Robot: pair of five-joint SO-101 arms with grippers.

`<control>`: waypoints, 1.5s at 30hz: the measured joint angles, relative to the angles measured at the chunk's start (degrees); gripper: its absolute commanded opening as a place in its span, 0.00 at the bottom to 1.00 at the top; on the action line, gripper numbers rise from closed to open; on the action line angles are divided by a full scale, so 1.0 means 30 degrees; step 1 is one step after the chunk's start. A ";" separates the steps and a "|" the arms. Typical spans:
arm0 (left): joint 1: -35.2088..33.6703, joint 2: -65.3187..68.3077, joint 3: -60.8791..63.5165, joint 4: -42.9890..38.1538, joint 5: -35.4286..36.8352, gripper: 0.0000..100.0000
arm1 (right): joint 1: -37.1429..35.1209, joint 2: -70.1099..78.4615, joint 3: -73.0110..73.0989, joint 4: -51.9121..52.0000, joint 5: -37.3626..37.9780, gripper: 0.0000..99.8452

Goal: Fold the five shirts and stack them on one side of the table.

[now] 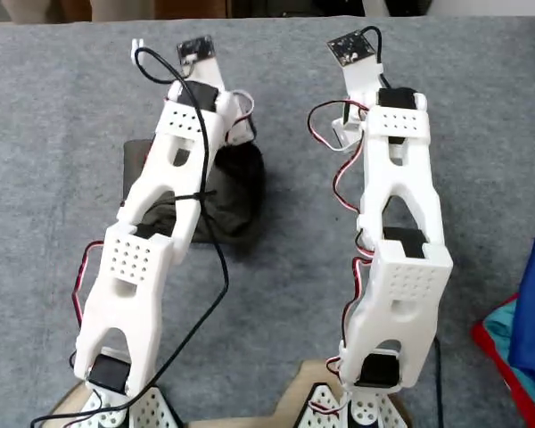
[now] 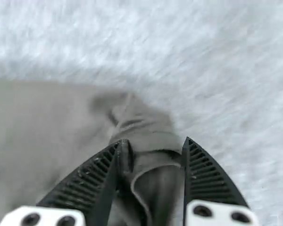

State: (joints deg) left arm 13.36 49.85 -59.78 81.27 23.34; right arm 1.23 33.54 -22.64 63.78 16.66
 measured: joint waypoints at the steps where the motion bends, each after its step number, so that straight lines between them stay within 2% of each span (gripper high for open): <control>1: 0.0000 0.0000 -0.0527 0.0000 0.0234 0.20 | 0.0000 0.0000 0.0000 0.0000 0.0000 0.07; 13: 0.0322 -0.0029 -0.1553 0.0176 0.1436 0.20 | -0.0029 0.0000 0.0000 0.0000 0.0000 0.07; 18: -0.0381 -0.0029 -0.1729 0.2579 0.1407 0.20 | -0.0029 0.0000 0.0000 0.0000 0.0000 0.07; 22: -0.1407 -0.0029 -0.2579 0.5509 -0.0205 0.19 | -0.0029 0.0000 0.0000 0.0000 0.0000 0.07; 24: -0.1905 -0.0029 -0.2637 0.6066 -0.0586 0.16 | -0.0029 0.0000 0.0000 0.0000 0.0000 0.07; 29: -0.2403 -0.0029 -0.2637 0.6300 -0.0879 0.02 | -0.0029 0.0000 0.0000 0.0000 0.0000 0.07; 33: -0.1875 0.0967 -0.2491 0.6300 -0.1846 0.02 | -0.0029 0.0000 0.0000 0.0000 0.0000 0.07; 39: 0.0117 0.2637 -0.2520 0.6242 -0.2168 0.02 | -0.0029 0.0000 0.0000 0.0000 0.0000 0.07; 45: 0.0440 0.3692 -0.4982 0.5040 -0.2139 0.02 | -0.0029 0.0000 0.0000 0.0000 0.0000 0.07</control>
State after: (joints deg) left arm 14.68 60.92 -74.73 96.40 16.92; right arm 1.14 33.54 -22.64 63.78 16.66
